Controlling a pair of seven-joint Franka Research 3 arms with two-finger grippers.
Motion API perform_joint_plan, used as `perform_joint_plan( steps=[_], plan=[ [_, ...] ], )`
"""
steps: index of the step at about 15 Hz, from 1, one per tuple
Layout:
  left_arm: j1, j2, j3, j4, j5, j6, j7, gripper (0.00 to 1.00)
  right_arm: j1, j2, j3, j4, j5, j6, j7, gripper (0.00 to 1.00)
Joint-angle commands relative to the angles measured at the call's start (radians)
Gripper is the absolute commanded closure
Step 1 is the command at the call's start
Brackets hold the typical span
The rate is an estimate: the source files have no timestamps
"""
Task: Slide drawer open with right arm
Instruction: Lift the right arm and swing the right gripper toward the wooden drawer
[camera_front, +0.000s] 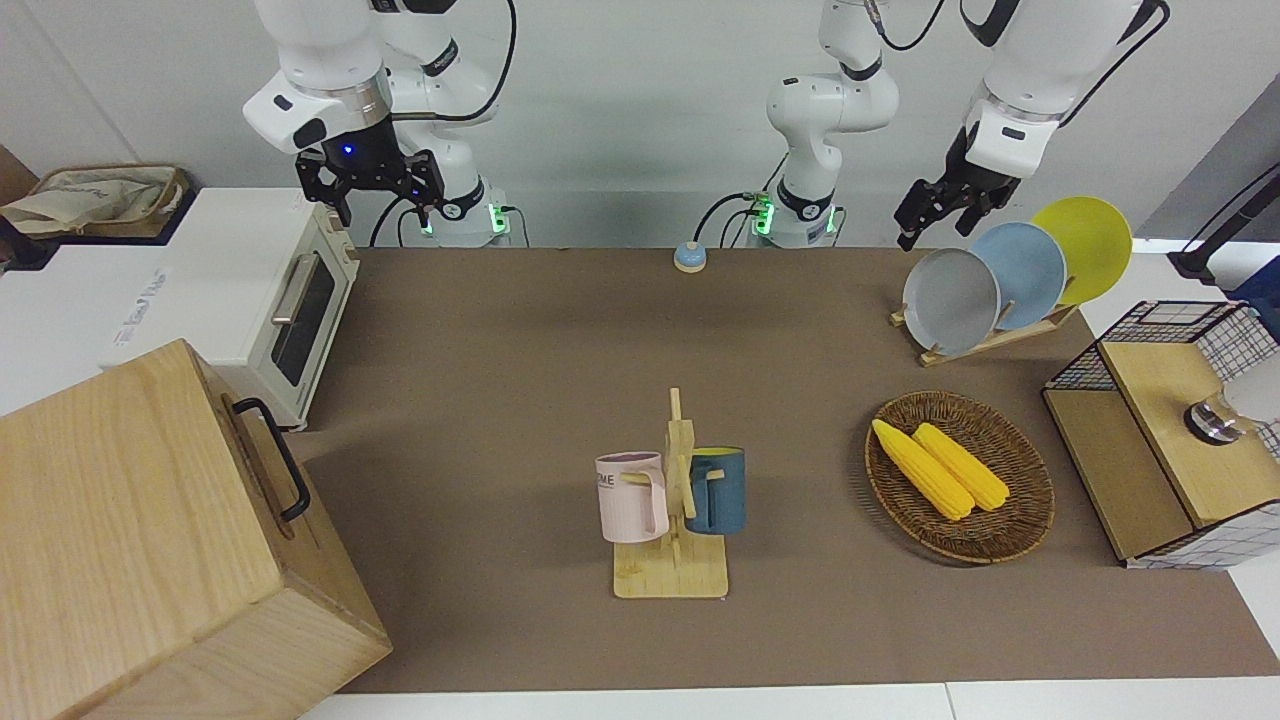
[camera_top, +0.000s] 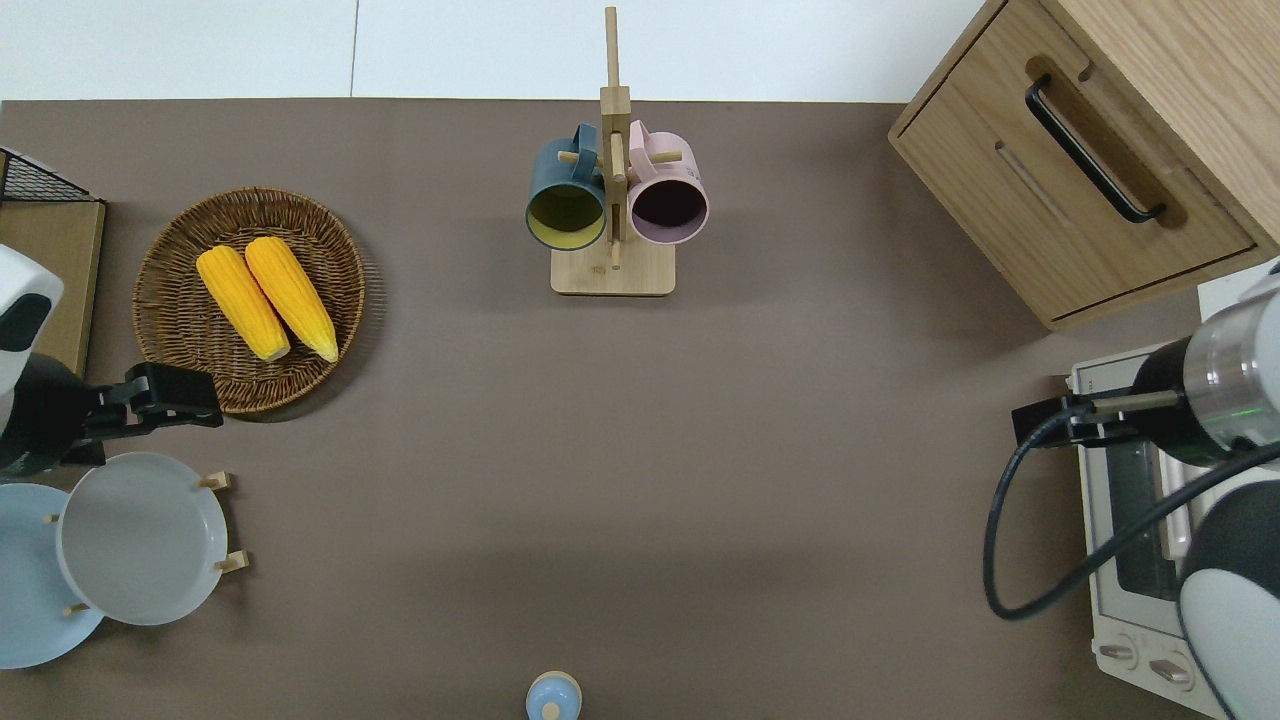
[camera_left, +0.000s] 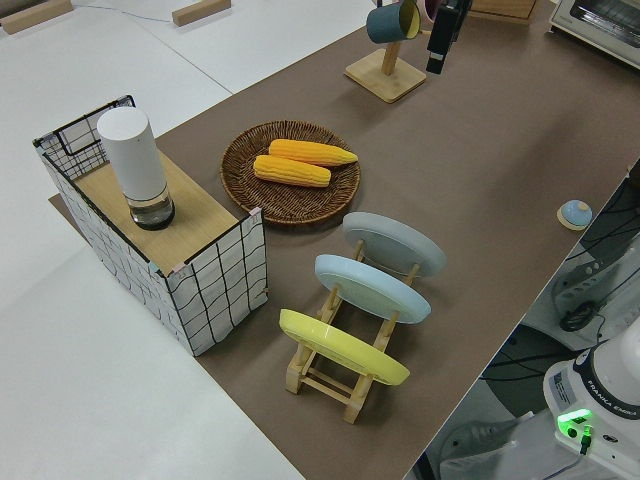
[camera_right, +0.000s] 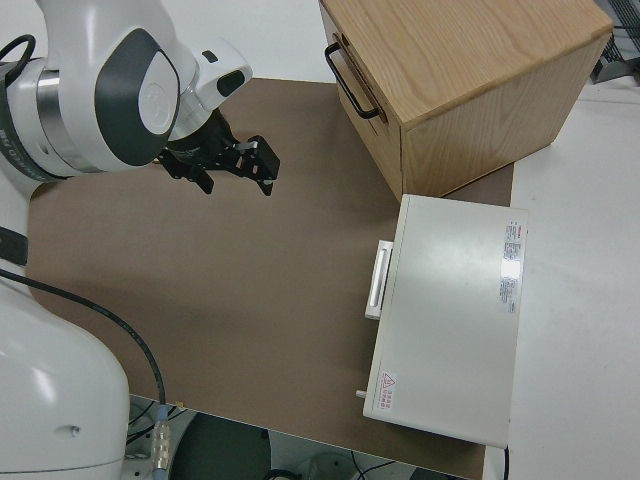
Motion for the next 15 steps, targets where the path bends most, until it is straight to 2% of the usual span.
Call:
perform_joint_plan(
  steps=[1, 3, 5, 6, 7, 11, 12, 14, 15],
  plan=[
    [-0.001, -0.008, 0.004, 0.004, -0.001, -0.015, 0.009, 0.01, 0.003, -0.003, 0.075, 0.003, -0.114, -0.004, -0.012, 0.013],
    [-0.001, -0.008, 0.004, 0.004, -0.001, -0.017, 0.009, 0.01, 0.006, 0.002, 0.127, -0.008, -0.21, 0.012, 0.016, 0.013],
    [-0.001, -0.008, 0.004, 0.004, -0.001, -0.015, 0.009, 0.01, 0.038, 0.003, 0.165, -0.047, -0.312, 0.044, 0.064, 0.015],
    [-0.001, -0.008, 0.004, 0.004, -0.001, -0.015, 0.009, 0.01, 0.047, 0.011, 0.21, -0.07, -0.388, 0.055, 0.113, 0.015],
    [-0.001, -0.008, 0.004, 0.004, -0.001, -0.015, 0.009, 0.01, 0.052, 0.028, 0.233, -0.073, -0.43, 0.055, 0.135, 0.015],
    [-0.001, -0.008, 0.004, 0.004, -0.001, -0.017, 0.009, 0.01, 0.093, 0.075, 0.294, -0.115, -0.629, 0.061, 0.178, 0.015],
    [-0.001, -0.008, 0.004, 0.004, -0.001, -0.017, 0.009, 0.01, 0.104, 0.077, 0.296, -0.132, -0.665, 0.073, 0.178, 0.017],
    [-0.001, -0.008, 0.004, 0.004, -0.001, -0.015, 0.009, 0.01, 0.134, 0.094, 0.298, -0.208, -0.819, 0.107, 0.2, 0.017],
    [-0.001, -0.008, 0.004, 0.004, -0.001, -0.017, 0.009, 0.01, 0.139, 0.1, 0.298, -0.246, -0.884, 0.131, 0.247, 0.017]
  ],
)
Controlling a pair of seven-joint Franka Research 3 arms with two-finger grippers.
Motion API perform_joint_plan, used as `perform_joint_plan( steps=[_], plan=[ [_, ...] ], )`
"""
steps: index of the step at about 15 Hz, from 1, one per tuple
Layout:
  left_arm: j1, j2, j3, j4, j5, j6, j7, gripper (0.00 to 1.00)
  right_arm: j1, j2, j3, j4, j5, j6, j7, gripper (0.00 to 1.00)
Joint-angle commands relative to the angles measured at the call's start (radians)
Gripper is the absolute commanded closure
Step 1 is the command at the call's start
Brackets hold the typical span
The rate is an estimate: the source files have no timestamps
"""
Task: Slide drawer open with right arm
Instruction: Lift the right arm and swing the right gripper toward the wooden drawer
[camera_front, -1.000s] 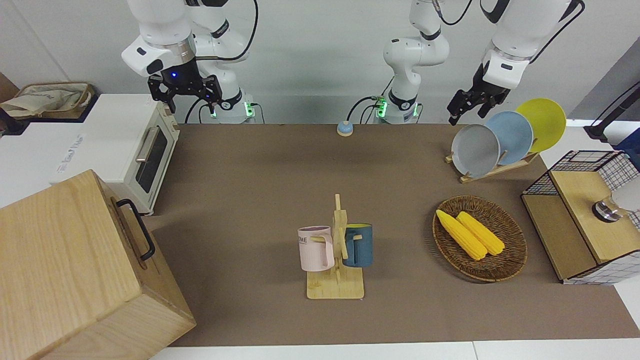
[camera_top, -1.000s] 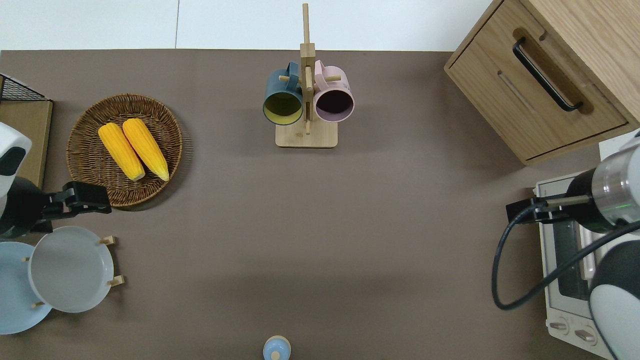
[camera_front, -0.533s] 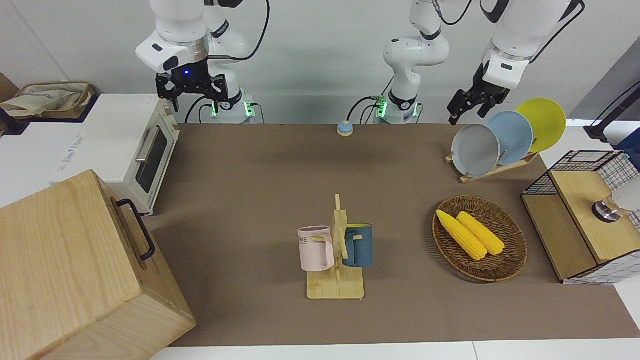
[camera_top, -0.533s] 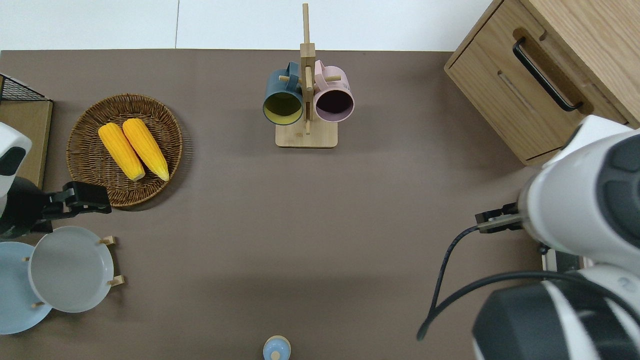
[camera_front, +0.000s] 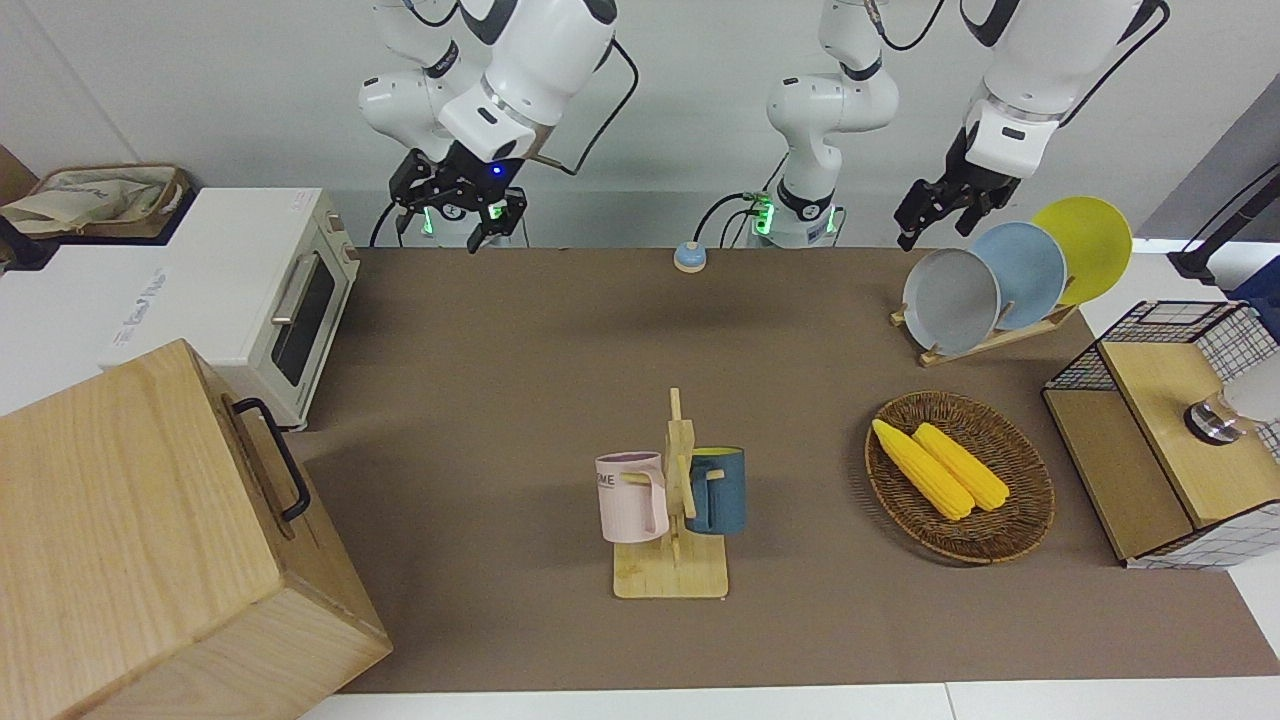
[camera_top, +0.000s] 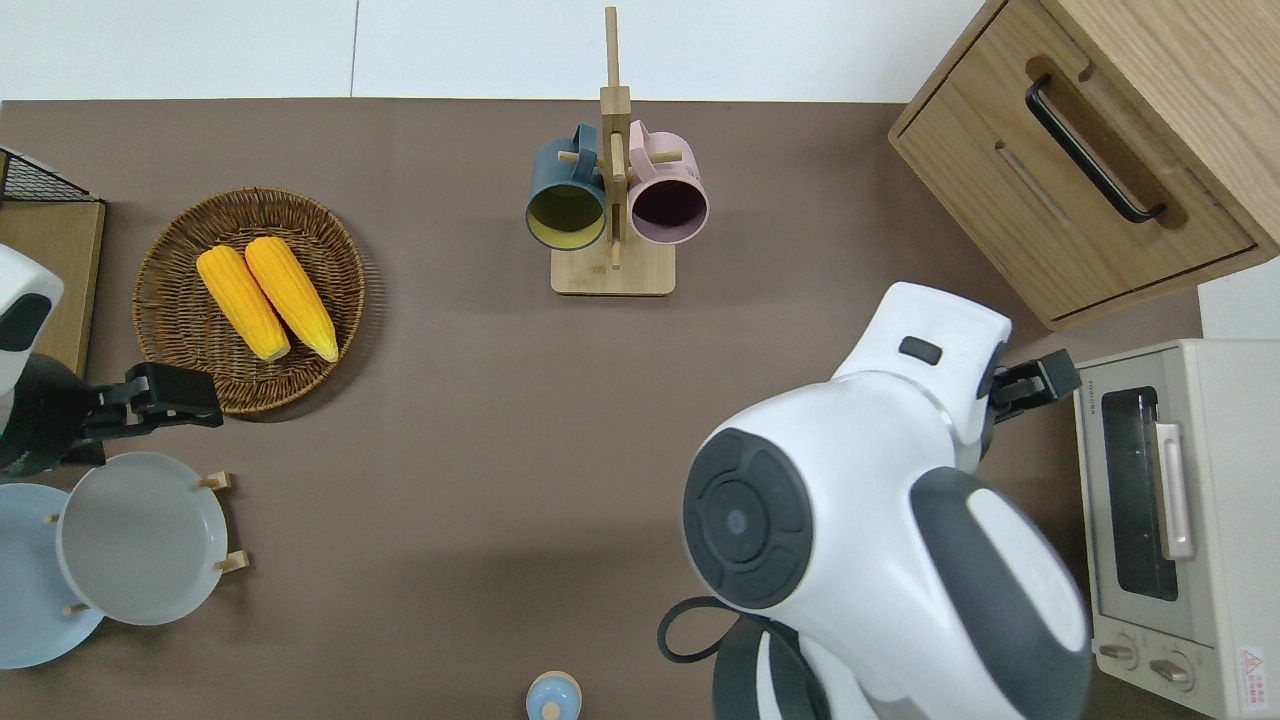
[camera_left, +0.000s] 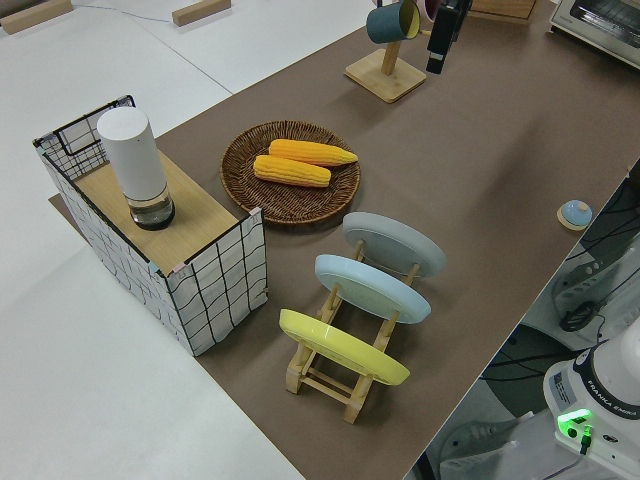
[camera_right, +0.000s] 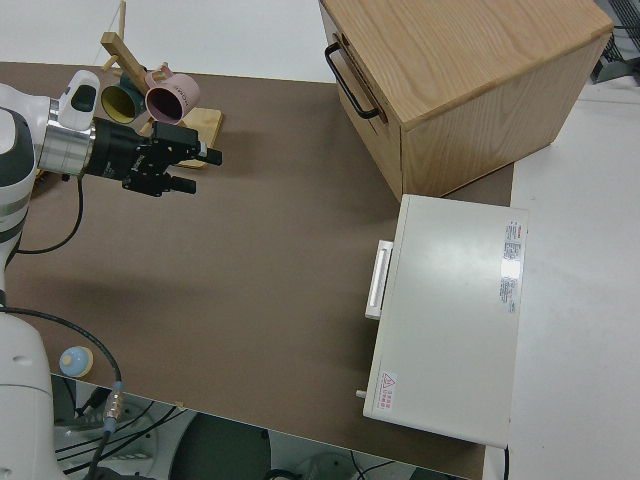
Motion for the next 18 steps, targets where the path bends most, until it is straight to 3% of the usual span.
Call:
perform_joint_plan(
  steps=[1, 3, 7, 8, 15, 18],
  plan=[
    [-0.001, -0.008, 0.004, 0.004, -0.001, -0.017, 0.009, 0.01, 0.021, 0.017, 0.0, -0.13, -0.218, 0.083, 0.116, 0.017],
    [-0.001, -0.008, 0.004, 0.004, -0.001, -0.015, 0.009, 0.01, 0.021, 0.039, 0.0, -0.14, -0.304, 0.086, 0.127, 0.017],
    [-0.001, -0.008, 0.004, 0.004, -0.001, -0.015, 0.009, 0.01, 0.021, 0.079, 0.0, -0.245, -0.537, 0.116, 0.258, 0.017],
    [-0.001, -0.008, 0.004, 0.004, -0.001, -0.015, 0.009, 0.01, 0.02, 0.091, 0.0, -0.253, -0.57, 0.12, 0.274, 0.017],
    [-0.001, -0.008, 0.004, 0.004, -0.001, -0.017, 0.009, 0.01, 0.0, 0.162, -0.017, -0.255, -0.777, 0.123, 0.334, 0.017],
    [-0.001, -0.008, 0.004, 0.004, -0.001, -0.015, 0.009, 0.01, 0.0, 0.178, -0.055, -0.255, -0.847, 0.162, 0.343, 0.017]
  ],
)
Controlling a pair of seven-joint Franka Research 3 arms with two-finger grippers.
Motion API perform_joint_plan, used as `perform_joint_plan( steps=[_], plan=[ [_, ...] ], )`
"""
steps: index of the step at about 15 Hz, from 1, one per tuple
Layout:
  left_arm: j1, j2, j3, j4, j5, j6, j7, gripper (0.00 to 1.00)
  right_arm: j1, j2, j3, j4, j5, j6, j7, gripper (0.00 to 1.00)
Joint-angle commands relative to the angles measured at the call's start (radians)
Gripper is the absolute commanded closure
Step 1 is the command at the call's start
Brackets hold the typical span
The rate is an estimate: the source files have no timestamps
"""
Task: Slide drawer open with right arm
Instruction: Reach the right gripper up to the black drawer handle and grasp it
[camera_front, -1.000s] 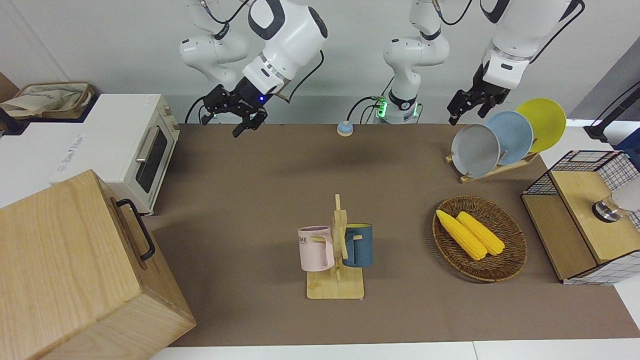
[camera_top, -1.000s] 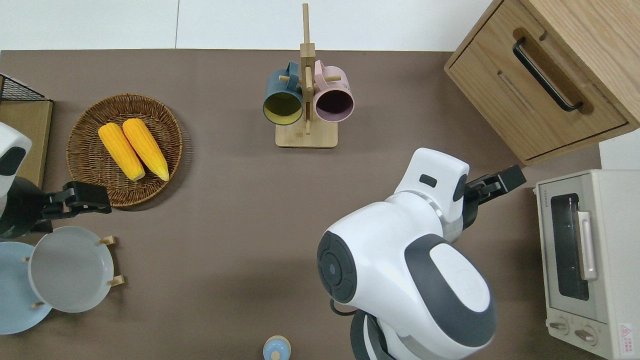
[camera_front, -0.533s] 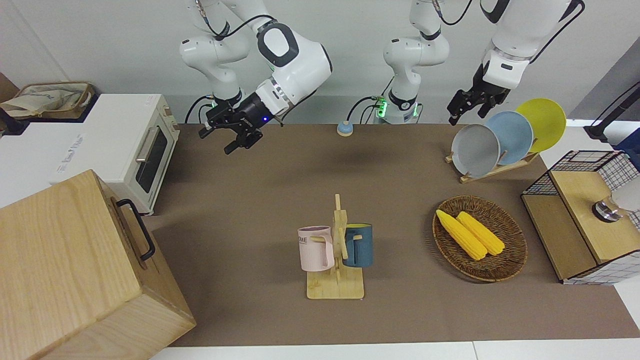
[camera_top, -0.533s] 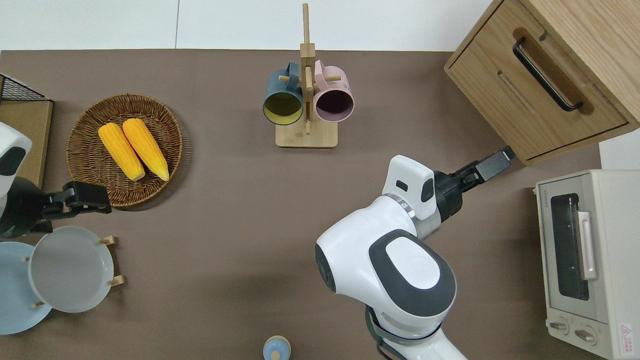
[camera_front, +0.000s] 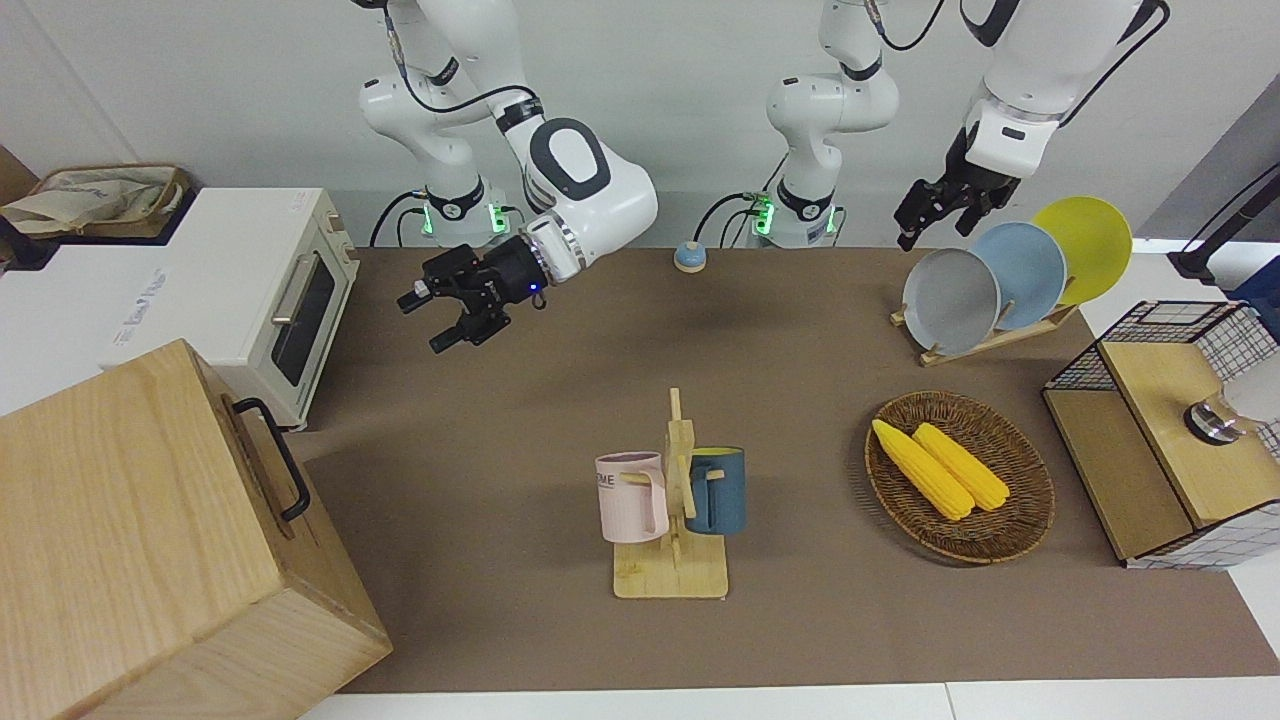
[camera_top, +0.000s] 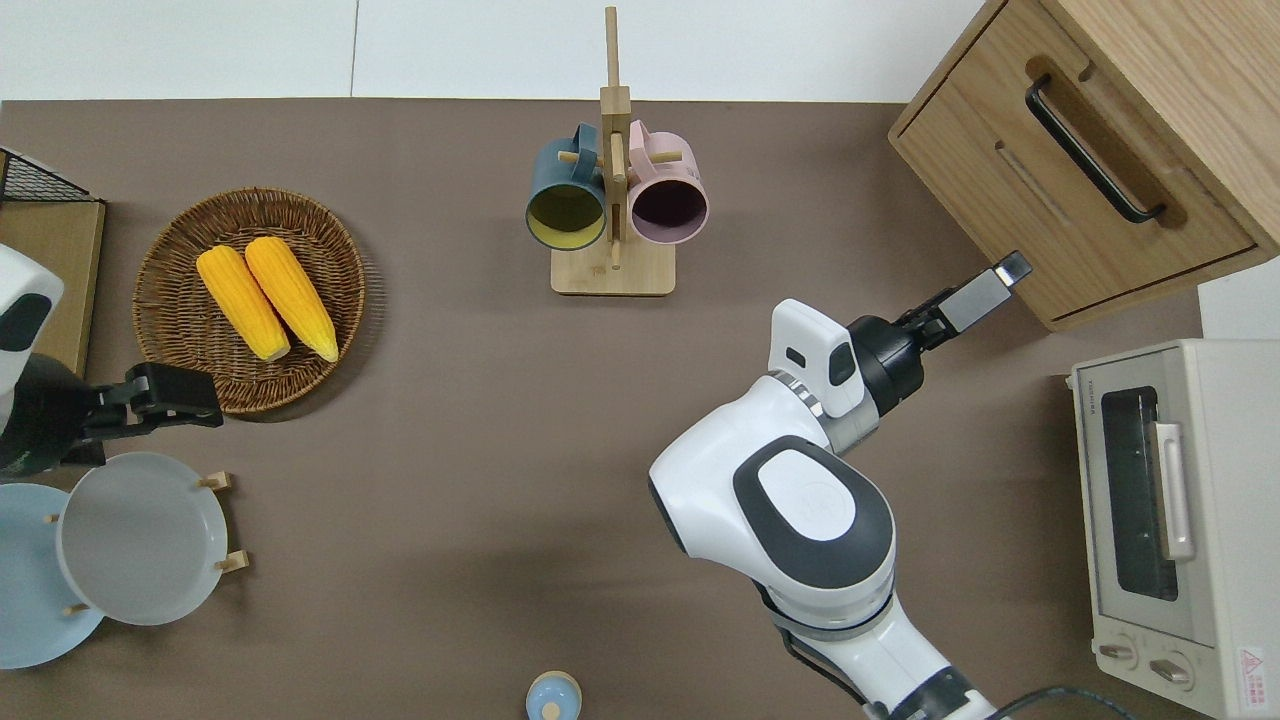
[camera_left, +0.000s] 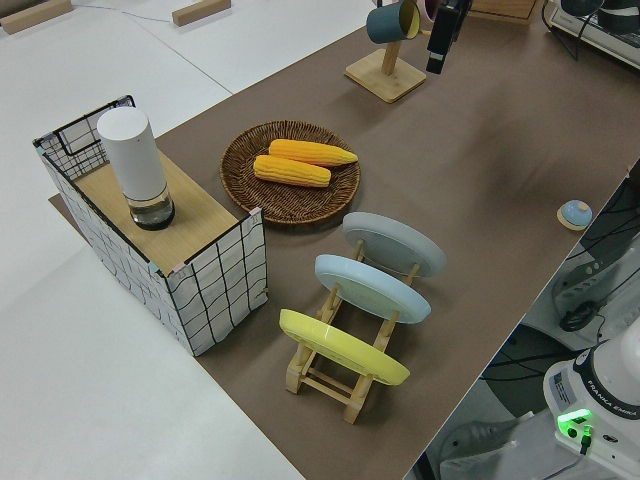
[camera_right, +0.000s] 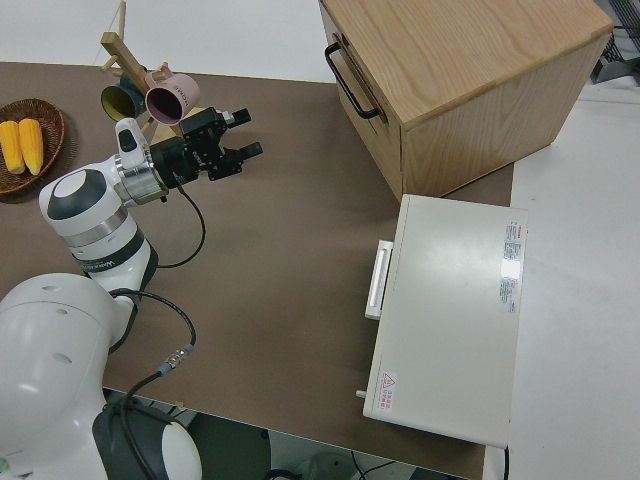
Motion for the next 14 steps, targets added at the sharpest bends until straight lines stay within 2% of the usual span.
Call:
perform_joint_plan(
  steps=[1, 5, 7, 10, 14],
  plan=[
    [-0.001, -0.008, 0.004, 0.004, -0.001, -0.015, 0.009, 0.01, -0.021, 0.02, -0.04, -0.012, -0.11, 0.068, 0.035, 0.017],
    [-0.001, -0.008, 0.004, 0.004, -0.001, -0.015, 0.009, 0.01, -0.043, 0.043, -0.072, -0.012, -0.188, 0.138, 0.036, 0.017],
    [-0.001, -0.008, 0.004, 0.004, -0.001, -0.017, 0.009, 0.01, -0.044, 0.047, -0.107, -0.011, -0.225, 0.187, 0.036, 0.019],
    [-0.001, -0.008, 0.004, 0.004, -0.001, -0.015, 0.009, 0.01, -0.045, 0.058, -0.177, -0.008, -0.291, 0.296, 0.052, 0.021],
    [-0.001, -0.008, 0.004, 0.004, -0.001, -0.017, 0.009, 0.01, -0.045, 0.075, -0.221, 0.008, -0.308, 0.384, 0.052, 0.021]
  ],
)
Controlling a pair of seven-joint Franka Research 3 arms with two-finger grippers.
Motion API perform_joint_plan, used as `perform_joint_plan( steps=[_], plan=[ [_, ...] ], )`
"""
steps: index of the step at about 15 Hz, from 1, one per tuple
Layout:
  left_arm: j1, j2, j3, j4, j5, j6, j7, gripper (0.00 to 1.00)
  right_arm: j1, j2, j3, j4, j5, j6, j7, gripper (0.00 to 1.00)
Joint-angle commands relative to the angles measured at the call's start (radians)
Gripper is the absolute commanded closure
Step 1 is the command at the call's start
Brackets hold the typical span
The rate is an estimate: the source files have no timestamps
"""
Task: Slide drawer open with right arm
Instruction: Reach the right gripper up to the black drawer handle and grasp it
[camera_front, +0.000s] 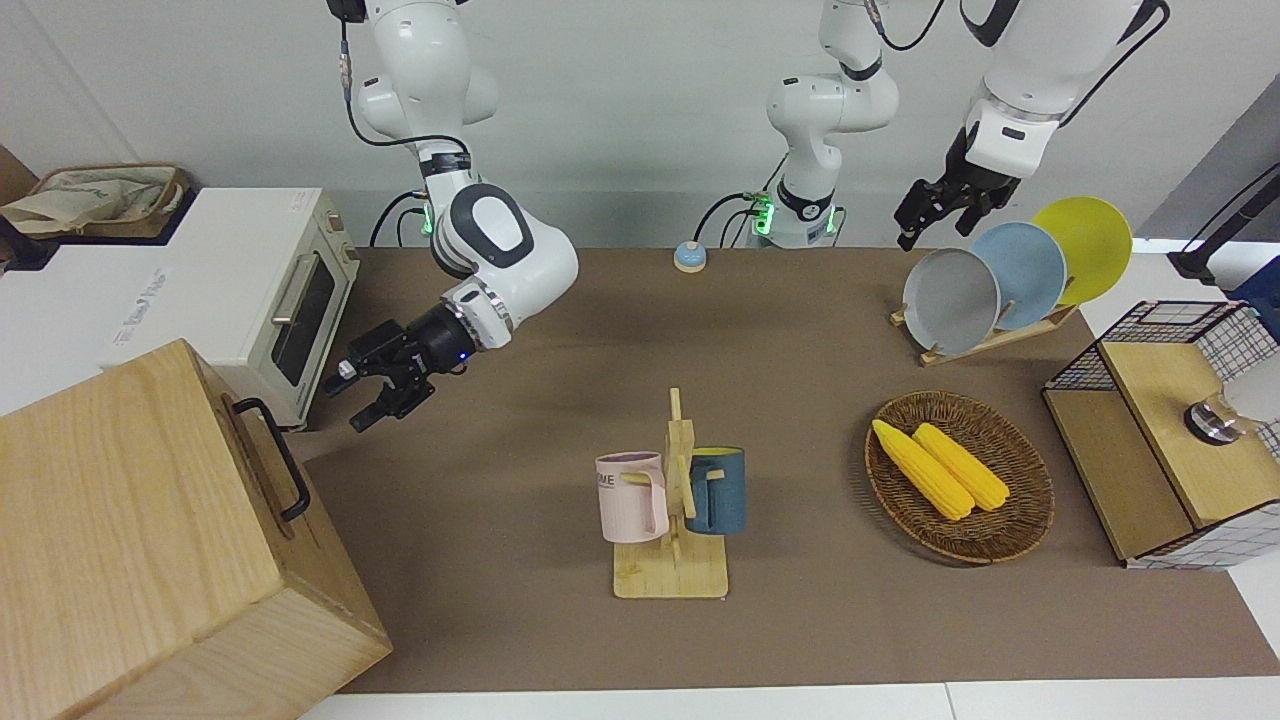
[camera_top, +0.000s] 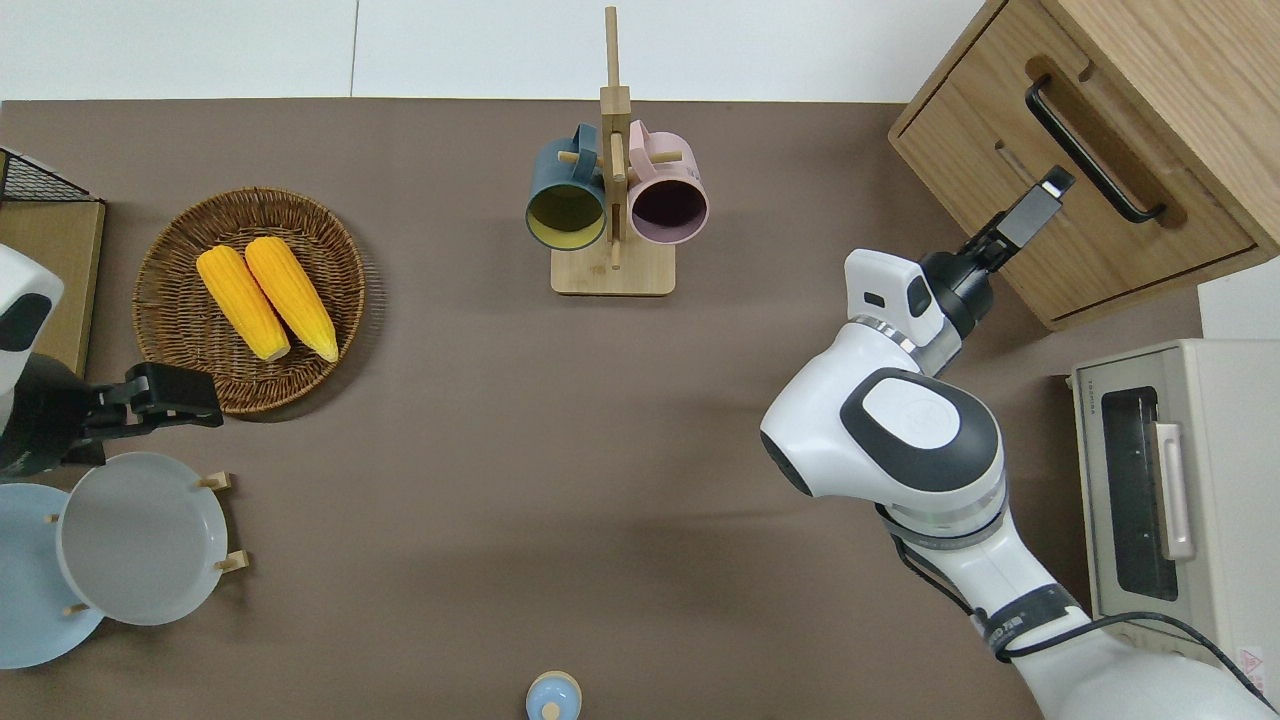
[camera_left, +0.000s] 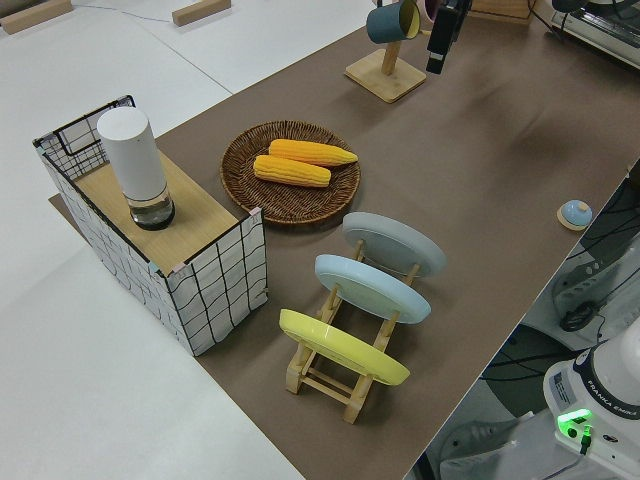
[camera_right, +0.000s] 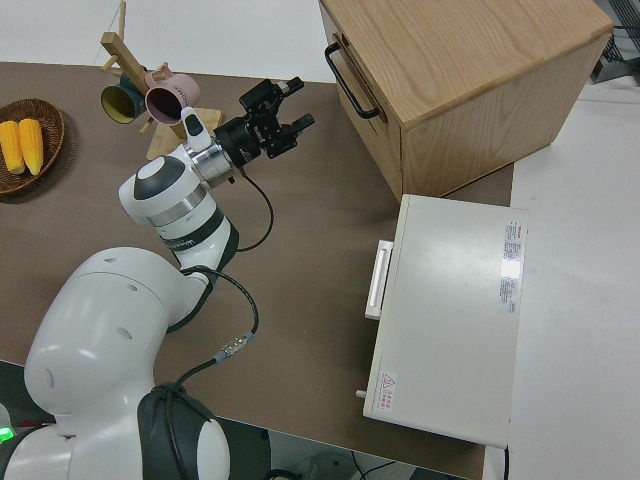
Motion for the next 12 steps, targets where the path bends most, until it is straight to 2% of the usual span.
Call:
perform_joint_plan(
  steps=[1, 4, 8, 10, 12],
  plan=[
    [-0.001, -0.008, 0.004, 0.004, -0.001, -0.015, 0.009, 0.01, -0.008, 0.021, -0.032, 0.012, -0.062, 0.074, 0.031, 0.021],
    [-0.001, -0.008, 0.004, 0.004, -0.001, -0.015, 0.009, 0.01, -0.014, 0.034, -0.061, 0.037, -0.097, 0.115, 0.049, 0.028],
    [-0.001, -0.008, 0.004, 0.004, -0.001, -0.015, 0.009, 0.01, -0.016, 0.054, -0.147, 0.063, -0.215, 0.195, 0.098, 0.042],
    [-0.001, -0.008, 0.004, 0.004, -0.001, -0.017, 0.009, 0.01, -0.023, 0.064, -0.151, 0.077, -0.212, 0.2, 0.099, 0.165],
    [-0.001, -0.008, 0.004, 0.004, -0.001, -0.017, 0.009, 0.01, -0.028, 0.064, -0.151, 0.077, -0.208, 0.198, 0.103, 0.551]
  ],
)
